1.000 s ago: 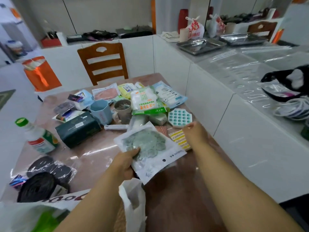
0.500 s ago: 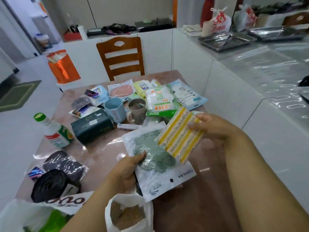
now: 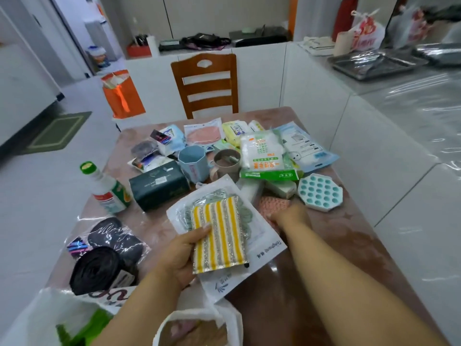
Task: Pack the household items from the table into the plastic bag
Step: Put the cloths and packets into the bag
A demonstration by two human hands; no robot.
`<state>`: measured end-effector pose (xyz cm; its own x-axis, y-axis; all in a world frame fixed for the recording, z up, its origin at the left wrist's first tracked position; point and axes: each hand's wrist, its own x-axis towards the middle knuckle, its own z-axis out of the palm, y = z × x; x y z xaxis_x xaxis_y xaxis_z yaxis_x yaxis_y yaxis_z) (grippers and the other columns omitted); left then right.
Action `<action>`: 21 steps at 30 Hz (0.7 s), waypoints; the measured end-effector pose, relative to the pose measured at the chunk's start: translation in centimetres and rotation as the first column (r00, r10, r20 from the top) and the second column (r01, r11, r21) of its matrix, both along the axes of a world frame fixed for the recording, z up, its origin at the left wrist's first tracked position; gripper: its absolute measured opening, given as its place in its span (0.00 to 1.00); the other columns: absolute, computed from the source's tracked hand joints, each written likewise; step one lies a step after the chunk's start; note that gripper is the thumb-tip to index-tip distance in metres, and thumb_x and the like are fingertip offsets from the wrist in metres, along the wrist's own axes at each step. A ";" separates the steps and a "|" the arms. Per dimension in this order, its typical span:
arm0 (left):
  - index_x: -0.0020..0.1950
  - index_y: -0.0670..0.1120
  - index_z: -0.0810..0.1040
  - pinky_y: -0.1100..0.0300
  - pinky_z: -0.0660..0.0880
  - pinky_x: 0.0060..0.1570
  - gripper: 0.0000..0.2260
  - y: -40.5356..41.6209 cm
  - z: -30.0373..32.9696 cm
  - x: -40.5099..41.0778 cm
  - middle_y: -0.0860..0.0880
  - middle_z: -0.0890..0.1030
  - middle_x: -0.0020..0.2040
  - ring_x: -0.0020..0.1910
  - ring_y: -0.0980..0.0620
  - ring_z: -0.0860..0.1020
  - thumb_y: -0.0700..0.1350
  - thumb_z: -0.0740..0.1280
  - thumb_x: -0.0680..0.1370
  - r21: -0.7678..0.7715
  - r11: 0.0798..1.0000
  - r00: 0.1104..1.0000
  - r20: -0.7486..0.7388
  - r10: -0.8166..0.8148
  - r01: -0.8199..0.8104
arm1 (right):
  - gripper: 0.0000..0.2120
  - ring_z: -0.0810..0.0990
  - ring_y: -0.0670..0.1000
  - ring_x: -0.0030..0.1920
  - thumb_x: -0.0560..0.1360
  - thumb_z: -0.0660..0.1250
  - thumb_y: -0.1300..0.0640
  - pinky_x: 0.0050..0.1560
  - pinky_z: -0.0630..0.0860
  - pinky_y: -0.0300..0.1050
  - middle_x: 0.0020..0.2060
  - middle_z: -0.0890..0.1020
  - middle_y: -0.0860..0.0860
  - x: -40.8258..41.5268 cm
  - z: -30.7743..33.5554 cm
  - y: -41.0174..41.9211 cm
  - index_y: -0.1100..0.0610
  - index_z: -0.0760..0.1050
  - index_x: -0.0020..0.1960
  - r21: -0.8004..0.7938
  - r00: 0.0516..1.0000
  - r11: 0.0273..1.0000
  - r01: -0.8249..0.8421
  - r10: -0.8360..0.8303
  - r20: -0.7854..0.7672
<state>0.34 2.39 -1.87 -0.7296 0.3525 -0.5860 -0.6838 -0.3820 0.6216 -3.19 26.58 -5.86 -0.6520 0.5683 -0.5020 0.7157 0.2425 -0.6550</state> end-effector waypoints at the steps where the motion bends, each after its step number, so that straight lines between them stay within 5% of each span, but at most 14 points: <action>1: 0.55 0.38 0.78 0.39 0.77 0.51 0.14 -0.1 0.0 0.0 0.37 0.84 0.50 0.50 0.37 0.82 0.39 0.69 0.69 -0.008 1.000 1.000 0.010 0.024 -0.024 | 0.30 0.78 0.61 0.57 0.67 0.76 0.53 0.49 0.73 0.47 0.60 0.78 0.58 0.1 0.2 0.0 0.59 0.70 0.65 -0.001 1.000 1.000 0.001 -0.001 0.004; 4: 0.53 0.39 0.78 0.39 0.81 0.40 0.12 -0.3 0.0 -0.1 0.37 0.85 0.47 0.46 0.37 0.84 0.39 0.69 0.71 -0.027 0.996 0.996 0.037 0.083 -0.082 | 0.17 0.81 0.58 0.46 0.71 0.70 0.52 0.47 0.76 0.45 0.51 0.82 0.58 1.0 2.4 1.8 0.61 0.77 0.56 0.102 0.983 0.986 0.133 -0.118 -0.141; 6: 0.53 0.39 0.79 0.42 0.81 0.34 0.11 -0.3 -0.1 -0.2 0.38 0.85 0.47 0.45 0.37 0.84 0.39 0.69 0.72 -0.028 0.995 0.994 0.045 0.097 -0.096 | 0.11 0.82 0.49 0.35 0.72 0.69 0.50 0.36 0.75 0.38 0.40 0.86 0.51 1.9 4.7 3.1 0.60 0.80 0.44 -0.032 0.897 0.987 0.155 -0.154 -0.414; 9: 0.54 0.40 0.79 0.43 0.81 0.34 0.13 0.6 -0.2 -0.3 0.37 0.85 0.47 0.45 0.37 0.84 0.44 0.69 0.71 -0.023 0.996 0.993 0.079 0.089 -0.087 | 0.14 0.86 0.51 0.43 0.69 0.70 0.42 0.47 0.81 0.47 0.45 0.86 0.50 2.4 7.2 1.0 0.51 0.81 0.48 -0.441 0.870 0.841 -0.315 0.071 -0.488; 11: 0.52 0.39 0.82 0.43 0.81 0.35 0.17 1.6 -0.1 -0.3 0.36 0.85 0.47 0.44 0.37 0.84 0.51 0.69 0.71 0.006 0.998 0.994 0.081 0.067 -0.068 | 0.22 0.82 0.56 0.52 0.69 0.68 0.38 0.57 0.77 0.57 0.57 0.80 0.53 2.2 6.4 -2.1 0.48 0.77 0.58 -0.315 0.863 0.824 -0.471 0.358 -0.355; 14: 0.54 0.40 0.82 0.42 0.80 0.39 0.18 2.6 0.2 -0.5 0.35 0.84 0.50 0.48 0.34 0.83 0.50 0.72 0.70 0.033 0.999 0.999 0.021 0.024 -0.025 | 0.29 0.74 0.54 0.58 0.73 0.61 0.36 0.61 0.70 0.49 0.62 0.68 0.54 1.6 4.4 -5.4 0.54 0.70 0.66 0.039 0.823 0.855 -0.517 0.509 -0.252; 16: 0.59 0.39 0.78 0.42 0.80 0.41 0.21 2.7 0.1 -0.9 0.34 0.83 0.51 0.49 0.34 0.82 0.41 0.74 0.68 0.015 1.000 0.999 -0.029 0.022 -0.022 | 0.24 0.73 0.49 0.50 0.74 0.58 0.34 0.50 0.69 0.45 0.56 0.68 0.52 1.0 4.4 -5.3 0.53 0.69 0.58 0.063 0.826 0.873 -0.484 0.480 -0.296; 18: 0.61 0.38 0.76 0.41 0.80 0.44 0.23 2.6 -0.1 -1.3 0.34 0.83 0.52 0.51 0.34 0.82 0.37 0.74 0.67 0.003 1.000 0.998 -0.061 0.026 -0.026 | 0.21 0.76 0.47 0.43 0.74 0.58 0.36 0.40 0.72 0.44 0.51 0.75 0.53 -0.7 4.6 -3.6 0.54 0.69 0.53 -0.046 0.873 0.946 -0.321 0.277 -0.401; 21: 0.56 0.39 0.79 0.41 0.80 0.43 0.18 2.5 -0.6 -1.8 0.34 0.83 0.53 0.51 0.33 0.82 0.36 0.75 0.67 0.074 0.996 0.997 -0.060 0.047 -0.043 | 0.25 0.79 0.58 0.53 0.74 0.64 0.42 0.51 0.77 0.52 0.55 0.80 0.58 -4.7 4.6 1.7 0.61 0.71 0.60 0.090 0.920 0.989 0.116 -0.073 -0.385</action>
<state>-1.42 4.90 -2.48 -0.7796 0.3585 -0.5136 -0.6262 -0.4574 0.6313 -7.92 28.25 -1.26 -0.7218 0.6735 -0.1590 0.4414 0.2711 -0.8553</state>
